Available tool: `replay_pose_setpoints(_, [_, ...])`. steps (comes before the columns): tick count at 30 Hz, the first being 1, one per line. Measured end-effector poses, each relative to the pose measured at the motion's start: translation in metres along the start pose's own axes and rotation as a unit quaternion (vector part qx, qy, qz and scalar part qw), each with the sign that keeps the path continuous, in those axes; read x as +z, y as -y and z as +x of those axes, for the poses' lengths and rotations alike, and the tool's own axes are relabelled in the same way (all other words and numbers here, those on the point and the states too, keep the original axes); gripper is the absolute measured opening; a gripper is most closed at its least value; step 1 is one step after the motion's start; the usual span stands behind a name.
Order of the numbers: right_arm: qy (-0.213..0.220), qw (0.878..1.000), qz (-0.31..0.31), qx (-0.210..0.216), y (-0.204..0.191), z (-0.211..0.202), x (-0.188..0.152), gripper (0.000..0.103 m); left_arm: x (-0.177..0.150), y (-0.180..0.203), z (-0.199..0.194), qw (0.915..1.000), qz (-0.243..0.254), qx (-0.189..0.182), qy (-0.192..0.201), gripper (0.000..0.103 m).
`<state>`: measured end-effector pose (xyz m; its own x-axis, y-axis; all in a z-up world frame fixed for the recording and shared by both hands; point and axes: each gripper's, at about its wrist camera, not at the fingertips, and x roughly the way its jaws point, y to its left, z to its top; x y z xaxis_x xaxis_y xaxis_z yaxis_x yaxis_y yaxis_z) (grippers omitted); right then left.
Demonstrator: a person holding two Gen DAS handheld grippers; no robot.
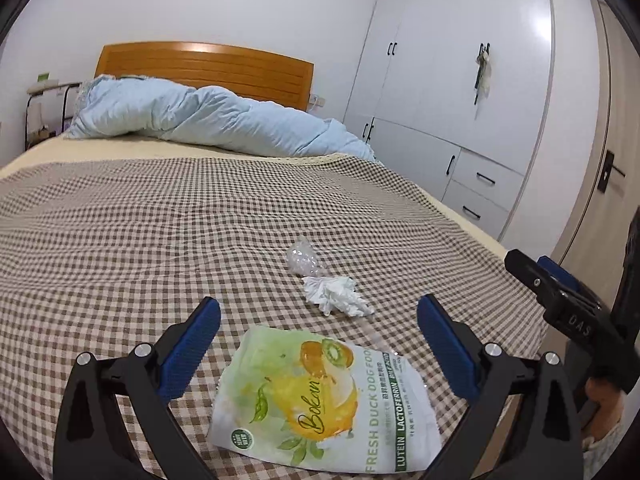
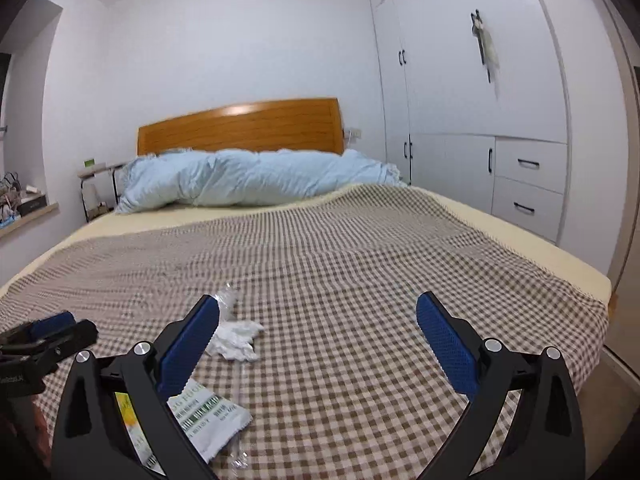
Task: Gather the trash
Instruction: 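Raise both open tools toward the green-printed bag and tissue on the bed, then grasp the white tissue with the right tool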
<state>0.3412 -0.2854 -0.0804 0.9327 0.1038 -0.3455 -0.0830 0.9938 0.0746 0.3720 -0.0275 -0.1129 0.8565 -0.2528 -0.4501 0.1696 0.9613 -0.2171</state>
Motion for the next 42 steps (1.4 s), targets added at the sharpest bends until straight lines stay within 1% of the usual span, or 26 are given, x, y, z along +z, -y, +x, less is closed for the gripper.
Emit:
replay_pose_setpoints(2, [-0.023, 1.0, -0.011, -0.005, -0.002, 0.006, -0.004, 0.095, -0.001, 0.001, 0.001, 1.0, 0.002, 0.001, -0.002, 0.096])
replay_pose_setpoints(6, [-0.063, 0.998, -0.015, 0.013, -0.012, 0.02, -0.01, 0.095, -0.002, -0.003, 0.004, 0.9999, -0.006, 0.01, -0.01, 0.096])
replay_pose_setpoints(8, [-0.071, 0.997, -0.016, 0.025, -0.019, 0.029, -0.01, 0.095, -0.001, -0.008, 0.005, 0.9997, -0.012, 0.015, -0.013, 0.096])
replay_pose_setpoints(13, [-0.089, 0.995, -0.019, 0.042, -0.035, 0.051, -0.009, 0.095, 0.009, -0.026, 0.001, 0.9992, -0.022, 0.034, -0.006, 0.096])
replay_pose_setpoints(17, [-0.11, 0.992, -0.036, 0.056, -0.053, 0.073, -0.008, 0.095, 0.016, -0.043, 0.004, 0.9987, -0.042, 0.024, -0.014, 0.096])
replay_pose_setpoints(22, [-0.134, 0.987, -0.061, 0.065, -0.076, 0.103, -0.009, 0.095, 0.02, -0.05, 0.013, 0.9986, -0.033, 0.036, -0.021, 0.096])
replay_pose_setpoints(27, [-0.171, 0.979, -0.088, 0.062, -0.095, 0.135, -0.019, 0.095, 0.021, -0.054, 0.021, 0.9984, -0.029, 0.039, -0.029, 0.096])
replay_pose_setpoints(28, [-0.178, 0.978, -0.091, 0.061, -0.097, 0.14, -0.021, 0.092, 0.021, -0.055, 0.023, 0.9983, -0.029, 0.039, -0.032, 0.096])
replay_pose_setpoints(29, [-0.189, 0.976, -0.09, 0.062, -0.098, 0.148, -0.023, 0.085, 0.021, -0.056, 0.024, 0.9982, -0.028, 0.039, -0.035, 0.096])
replay_pose_setpoints(30, [-0.197, 0.974, -0.087, 0.065, -0.098, 0.154, -0.023, 0.068, 0.019, -0.057, 0.025, 0.9982, -0.028, 0.039, -0.036, 0.096])
replay_pose_setpoints(31, [-0.207, 0.972, -0.079, 0.071, -0.096, 0.16, -0.024, 0.062, 0.019, -0.057, 0.026, 0.9981, -0.027, 0.039, -0.038, 0.096])
replay_pose_setpoints(32, [-0.214, 0.971, -0.075, 0.075, -0.095, 0.164, -0.025, 0.062, 0.019, -0.057, 0.026, 0.9981, -0.026, 0.04, -0.039, 0.096])
replay_pose_setpoints(33, [-0.225, 0.969, -0.071, 0.078, -0.093, 0.17, -0.028, 0.06, 0.018, -0.056, 0.026, 0.9981, -0.025, 0.04, -0.04, 0.096])
replay_pose_setpoints(34, [-0.236, 0.966, -0.068, 0.081, -0.092, 0.174, -0.032, 0.047, 0.017, -0.056, 0.026, 0.9981, -0.025, 0.04, -0.04, 0.096])
replay_pose_setpoints(35, [-0.242, 0.965, -0.066, 0.082, -0.092, 0.175, -0.035, 0.037, 0.017, -0.054, 0.026, 0.9981, -0.024, 0.04, -0.041, 0.096])
replay_pose_setpoints(37, [-0.247, 0.963, -0.061, 0.086, -0.09, 0.175, -0.037, 0.023, 0.017, -0.054, 0.026, 0.998, -0.024, 0.041, -0.041, 0.096])
replay_pose_setpoints(39, [-0.229, 0.968, -0.055, 0.086, -0.085, 0.166, -0.032, 0.015, 0.016, -0.054, 0.025, 0.998, -0.027, 0.041, -0.041, 0.096])
replay_pose_setpoints(42, [-0.21, 0.973, -0.052, 0.083, -0.08, 0.154, -0.029, 0.012, 0.013, -0.055, 0.024, 0.9979, -0.031, 0.037, -0.042, 0.096])
